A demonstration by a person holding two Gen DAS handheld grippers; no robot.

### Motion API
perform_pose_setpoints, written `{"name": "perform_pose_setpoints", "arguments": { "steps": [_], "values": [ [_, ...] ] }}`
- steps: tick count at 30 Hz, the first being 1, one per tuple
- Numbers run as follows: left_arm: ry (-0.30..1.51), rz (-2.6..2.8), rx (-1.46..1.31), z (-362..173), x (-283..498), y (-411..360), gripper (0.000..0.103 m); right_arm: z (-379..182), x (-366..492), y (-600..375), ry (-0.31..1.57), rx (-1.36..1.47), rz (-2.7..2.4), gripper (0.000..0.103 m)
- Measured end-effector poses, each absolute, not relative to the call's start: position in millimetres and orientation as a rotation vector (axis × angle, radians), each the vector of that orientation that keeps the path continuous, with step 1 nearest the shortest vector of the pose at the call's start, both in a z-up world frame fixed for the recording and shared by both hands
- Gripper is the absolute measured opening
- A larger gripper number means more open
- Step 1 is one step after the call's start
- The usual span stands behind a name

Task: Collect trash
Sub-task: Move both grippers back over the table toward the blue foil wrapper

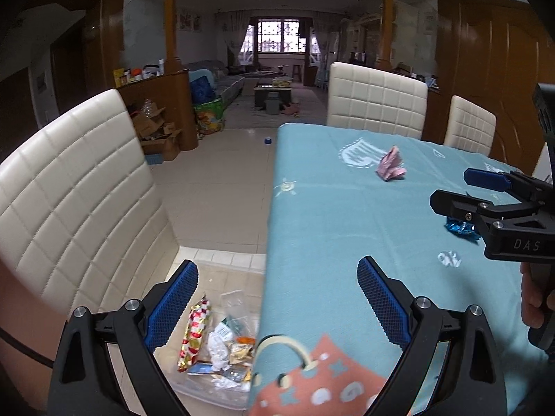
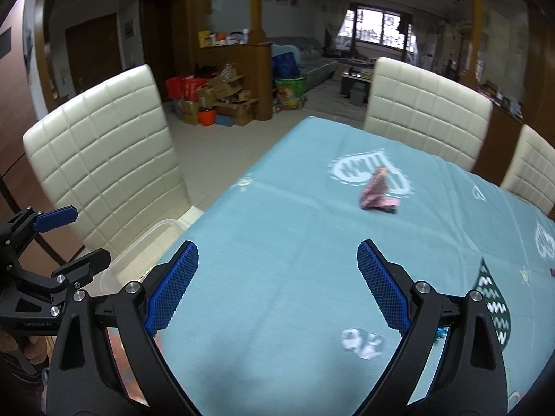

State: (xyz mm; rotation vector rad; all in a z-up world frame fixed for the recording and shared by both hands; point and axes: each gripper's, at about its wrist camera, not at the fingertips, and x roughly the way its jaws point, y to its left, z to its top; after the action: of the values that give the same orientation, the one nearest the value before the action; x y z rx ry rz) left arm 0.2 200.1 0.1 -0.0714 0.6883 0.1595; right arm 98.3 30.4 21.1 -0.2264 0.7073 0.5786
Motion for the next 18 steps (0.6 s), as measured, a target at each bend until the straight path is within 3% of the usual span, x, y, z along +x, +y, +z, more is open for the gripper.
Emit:
{"name": "perform_pose_setpoints", "arguments": {
  "steps": [18],
  "values": [
    [0.75,0.04,-0.007,-5.8,78.0,107.3,0.091,-32.4,156.3,-101.4,0.83,-0.077,0.396,0.092]
  ]
}}
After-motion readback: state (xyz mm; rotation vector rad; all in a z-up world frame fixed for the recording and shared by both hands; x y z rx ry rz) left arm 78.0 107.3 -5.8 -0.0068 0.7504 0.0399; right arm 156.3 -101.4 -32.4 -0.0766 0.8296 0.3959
